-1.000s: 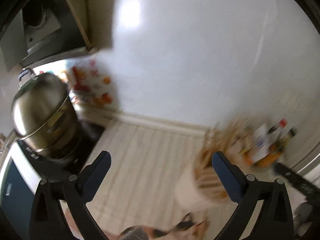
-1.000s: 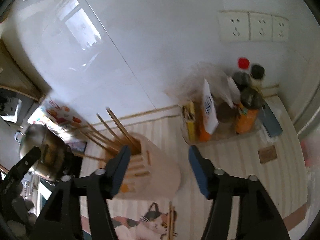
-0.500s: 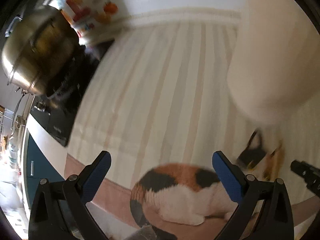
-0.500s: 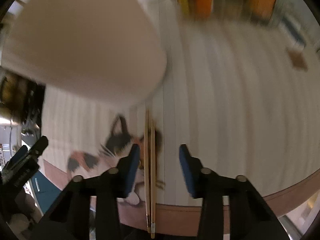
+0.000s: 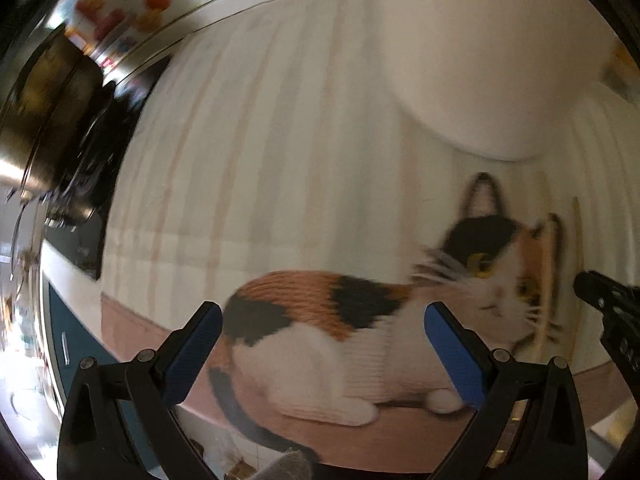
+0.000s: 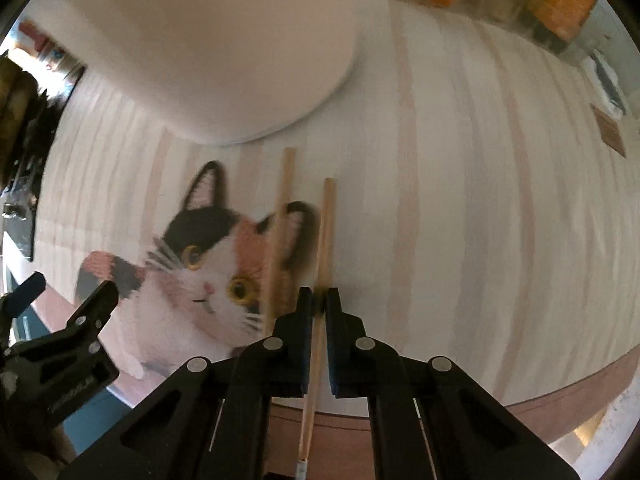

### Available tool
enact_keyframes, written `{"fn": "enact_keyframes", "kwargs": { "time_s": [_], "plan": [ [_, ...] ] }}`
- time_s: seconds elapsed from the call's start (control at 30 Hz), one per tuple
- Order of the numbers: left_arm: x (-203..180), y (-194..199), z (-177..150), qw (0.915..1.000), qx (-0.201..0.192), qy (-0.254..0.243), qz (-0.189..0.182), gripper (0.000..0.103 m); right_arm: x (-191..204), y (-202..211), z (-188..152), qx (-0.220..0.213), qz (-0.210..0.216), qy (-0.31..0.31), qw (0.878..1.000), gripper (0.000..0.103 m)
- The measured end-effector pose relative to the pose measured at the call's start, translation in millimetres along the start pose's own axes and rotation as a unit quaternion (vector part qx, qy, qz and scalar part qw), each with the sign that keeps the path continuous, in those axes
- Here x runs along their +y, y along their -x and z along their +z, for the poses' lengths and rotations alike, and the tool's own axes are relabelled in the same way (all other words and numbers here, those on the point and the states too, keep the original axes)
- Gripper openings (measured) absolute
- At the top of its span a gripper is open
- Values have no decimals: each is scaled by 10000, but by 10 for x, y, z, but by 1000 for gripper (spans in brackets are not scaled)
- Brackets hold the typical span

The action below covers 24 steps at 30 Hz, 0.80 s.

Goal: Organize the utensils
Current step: 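Return to the placemat and grasp one chopstick with each gripper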

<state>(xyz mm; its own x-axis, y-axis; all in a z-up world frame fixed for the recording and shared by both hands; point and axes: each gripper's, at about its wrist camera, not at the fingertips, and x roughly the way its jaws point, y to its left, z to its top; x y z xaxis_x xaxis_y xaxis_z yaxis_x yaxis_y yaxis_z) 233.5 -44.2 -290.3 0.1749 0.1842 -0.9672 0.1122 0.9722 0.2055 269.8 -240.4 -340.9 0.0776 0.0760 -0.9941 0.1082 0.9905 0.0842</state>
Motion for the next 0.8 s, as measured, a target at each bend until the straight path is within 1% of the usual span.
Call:
{"fn": "enact_keyframes", "kwargs": {
  "time_s": [0.1,0.3,0.37,0.43,0.53,0.57,0.63,0.67,0.7,0.73,0.77,0.8],
  "plan": [
    [-300,79,37,9990,-7,-258,-363,103,-318,18,4,-1,-181,-191,9997,6],
    [-800,110,101,9941,108,-731,-791,101,-949,92,-56,38,-460,-559,9974,6],
    [-944,109,109,9927,143,-866,-832,93,-1125,102,-82,35,-506,-663,9965,6],
    [-1070,94,108,9913,213,-970,-860,88,-1251,106,-119,48,-500,-773,9957,6],
    [-1211,66,90,9900,275,-1111,-823,80,-1415,144,-170,46,-496,-848,9952,6],
    [-1235,62,83,9898,277,-1135,-813,73,-1468,156,-189,35,-489,-860,9951,6],
    [-1272,70,73,9897,259,-1134,-833,63,-1494,150,-203,22,-480,-881,9949,6],
    [-1270,80,73,9890,238,-1096,-966,50,-1500,155,-205,21,-482,-892,9948,6],
    [-1278,93,65,9878,244,-1054,-1122,41,-1509,157,-195,23,-496,-893,9948,6],
    [-1278,108,47,9875,245,-1019,-1174,26,-1514,149,-177,24,-512,-894,9947,6],
    [-1278,113,45,9877,242,-1029,-1154,14,-1528,151,-181,21,-529,-896,9946,6],
    [-1271,114,40,9877,246,-1056,-1124,10,-1530,153,-178,18,-548,-899,9944,6]
  ]
}}
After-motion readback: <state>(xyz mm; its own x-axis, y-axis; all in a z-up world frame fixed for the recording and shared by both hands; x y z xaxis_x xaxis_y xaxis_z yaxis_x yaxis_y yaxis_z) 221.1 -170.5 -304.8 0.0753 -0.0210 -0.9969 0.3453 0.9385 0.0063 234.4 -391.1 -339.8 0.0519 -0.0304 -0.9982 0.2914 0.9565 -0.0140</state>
